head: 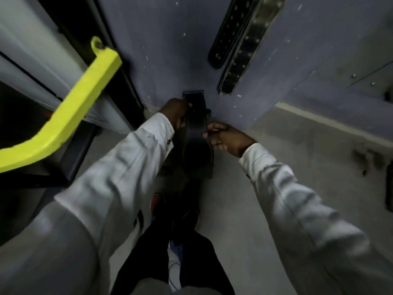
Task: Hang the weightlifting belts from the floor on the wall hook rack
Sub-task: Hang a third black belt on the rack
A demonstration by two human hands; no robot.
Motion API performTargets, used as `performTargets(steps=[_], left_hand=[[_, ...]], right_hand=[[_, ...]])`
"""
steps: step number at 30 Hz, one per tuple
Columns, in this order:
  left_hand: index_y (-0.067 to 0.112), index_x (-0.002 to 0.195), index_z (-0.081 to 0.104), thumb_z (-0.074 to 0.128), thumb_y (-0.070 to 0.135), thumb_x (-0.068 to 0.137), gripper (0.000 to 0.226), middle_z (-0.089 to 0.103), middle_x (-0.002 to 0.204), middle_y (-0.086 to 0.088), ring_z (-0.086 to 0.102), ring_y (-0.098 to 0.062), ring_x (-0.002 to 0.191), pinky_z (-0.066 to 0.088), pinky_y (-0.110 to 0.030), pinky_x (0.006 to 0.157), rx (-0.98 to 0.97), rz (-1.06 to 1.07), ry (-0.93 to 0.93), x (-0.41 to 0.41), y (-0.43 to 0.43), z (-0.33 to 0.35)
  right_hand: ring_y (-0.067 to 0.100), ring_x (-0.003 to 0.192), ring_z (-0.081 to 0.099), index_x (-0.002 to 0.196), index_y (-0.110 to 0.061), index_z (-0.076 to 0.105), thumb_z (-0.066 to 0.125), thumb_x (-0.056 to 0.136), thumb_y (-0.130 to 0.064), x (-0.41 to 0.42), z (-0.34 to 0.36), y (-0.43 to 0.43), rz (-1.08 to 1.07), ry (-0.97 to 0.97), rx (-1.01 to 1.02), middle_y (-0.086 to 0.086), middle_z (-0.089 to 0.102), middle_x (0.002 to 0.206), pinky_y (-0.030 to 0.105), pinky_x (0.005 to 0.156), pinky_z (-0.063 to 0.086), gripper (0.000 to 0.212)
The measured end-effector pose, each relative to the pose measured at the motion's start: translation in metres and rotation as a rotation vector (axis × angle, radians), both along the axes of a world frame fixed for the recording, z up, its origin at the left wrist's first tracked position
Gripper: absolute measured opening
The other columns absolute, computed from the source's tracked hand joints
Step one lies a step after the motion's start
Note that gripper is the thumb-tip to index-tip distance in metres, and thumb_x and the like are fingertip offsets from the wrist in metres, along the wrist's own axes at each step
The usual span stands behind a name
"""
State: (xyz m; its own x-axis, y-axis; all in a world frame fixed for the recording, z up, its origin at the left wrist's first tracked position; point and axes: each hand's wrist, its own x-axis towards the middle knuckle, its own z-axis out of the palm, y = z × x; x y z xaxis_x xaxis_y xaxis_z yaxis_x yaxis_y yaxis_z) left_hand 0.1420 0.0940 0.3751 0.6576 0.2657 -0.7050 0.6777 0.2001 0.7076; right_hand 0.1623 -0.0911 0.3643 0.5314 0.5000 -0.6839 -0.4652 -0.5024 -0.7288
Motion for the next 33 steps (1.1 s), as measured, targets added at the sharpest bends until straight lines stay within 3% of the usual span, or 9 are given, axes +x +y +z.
performTargets(steps=[4, 8, 11, 13, 15, 20, 25, 28, 33], left_hand=[[0.006, 0.105, 0.059, 0.051, 0.022, 0.103, 0.019, 0.056, 0.083, -0.013, 0.049, -0.02, 0.062, 0.042, -0.017, 0.04, 0.069, -0.094, -0.084, -0.014, -0.01, 0.073], [0.006, 0.108, 0.066, 0.057, 0.021, 0.1, 0.02, 0.063, 0.104, -0.015, 0.06, -0.023, 0.09, 0.047, -0.03, 0.083, 0.185, -0.126, -0.287, -0.032, -0.01, 0.141], [0.021, 0.085, 0.062, 0.064, 0.022, 0.095, 0.011, 0.065, 0.093, -0.006, 0.061, -0.015, 0.077, 0.047, -0.03, 0.075, 0.063, -0.128, -0.465, -0.045, 0.001, 0.186], [0.022, 0.1, 0.066, 0.066, 0.018, 0.094, 0.007, 0.071, 0.09, 0.007, 0.066, -0.006, 0.076, 0.049, -0.024, 0.072, 0.019, -0.2, -0.519, -0.055, 0.009, 0.207], [0.013, 0.126, 0.06, 0.064, 0.01, 0.094, 0.032, 0.073, 0.102, 0.003, 0.069, -0.007, 0.085, 0.053, -0.024, 0.07, 0.047, -0.239, -0.591, -0.061, 0.014, 0.225], [0.004, 0.144, 0.041, 0.062, 0.002, 0.088, 0.06, 0.059, 0.135, -0.017, 0.061, -0.021, 0.115, 0.05, -0.036, 0.103, 0.245, -0.126, -0.917, -0.057, 0.018, 0.293], [0.016, 0.151, 0.031, 0.057, 0.008, 0.094, 0.064, 0.051, 0.146, -0.011, 0.049, -0.023, 0.137, 0.037, -0.043, 0.117, 0.394, -0.144, -1.121, -0.048, 0.025, 0.352], [0.012, 0.149, 0.034, 0.054, 0.007, 0.096, 0.057, 0.053, 0.144, -0.013, 0.05, -0.024, 0.135, 0.039, -0.044, 0.116, 0.428, -0.11, -1.213, -0.042, 0.021, 0.378], [0.005, 0.138, 0.046, 0.06, 0.004, 0.09, 0.05, 0.063, 0.129, -0.012, 0.062, -0.02, 0.116, 0.048, -0.042, 0.107, 0.475, -0.017, -1.335, -0.032, 0.011, 0.428]], right_hand=[[0.013, 0.066, 0.057, 0.094, -0.028, 0.054, 0.049, 0.102, -0.033, 0.002, 0.077, 0.004, -0.244, 0.076, 0.186, -0.001, 0.056, 0.08, 0.025, 0.057, 0.053, 0.011], [0.01, 0.069, 0.055, 0.083, -0.024, 0.048, 0.051, 0.103, -0.02, -0.003, 0.143, 0.017, -0.192, -0.139, 0.236, -0.002, 0.056, 0.082, 0.025, 0.06, 0.051, 0.02], [0.006, 0.065, 0.052, 0.082, -0.025, 0.044, 0.054, 0.1, -0.017, -0.008, 0.187, 0.024, -0.185, -0.303, 0.281, -0.003, 0.049, 0.076, 0.02, 0.052, 0.049, 0.022], [0.002, 0.059, 0.052, 0.081, -0.024, 0.043, 0.056, 0.099, -0.018, -0.006, 0.219, 0.03, -0.163, -0.407, 0.315, -0.005, 0.047, 0.075, 0.02, 0.05, 0.048, 0.023], [0.004, 0.067, 0.057, 0.081, -0.024, 0.046, 0.058, 0.097, -0.019, -0.004, 0.25, 0.038, -0.147, -0.444, 0.374, -0.006, 0.055, 0.079, 0.026, 0.058, 0.052, 0.021], [0.006, 0.083, 0.063, 0.102, -0.025, 0.06, 0.059, 0.098, -0.024, -0.001, 0.331, 0.05, -0.032, -0.661, 0.477, -0.012, 0.065, 0.091, 0.027, 0.07, 0.052, 0.004], [0.007, 0.08, 0.06, 0.124, -0.001, 0.054, 0.06, 0.092, 0.0, -0.001, 0.391, 0.053, -0.072, -0.886, 0.649, 0.006, 0.062, 0.098, 0.019, 0.067, 0.051, 0.033], [0.017, 0.1, 0.062, 0.125, 0.0, 0.053, 0.058, 0.091, 0.007, -0.002, 0.424, 0.052, -0.094, -0.982, 0.688, 0.009, 0.063, 0.112, 0.032, 0.089, 0.056, 0.035], [0.024, 0.108, 0.064, 0.117, -0.01, 0.062, 0.065, 0.086, -0.004, -0.001, 0.479, 0.04, -0.085, -1.205, 0.629, 0.012, 0.066, 0.116, 0.046, 0.1, 0.05, 0.032]])
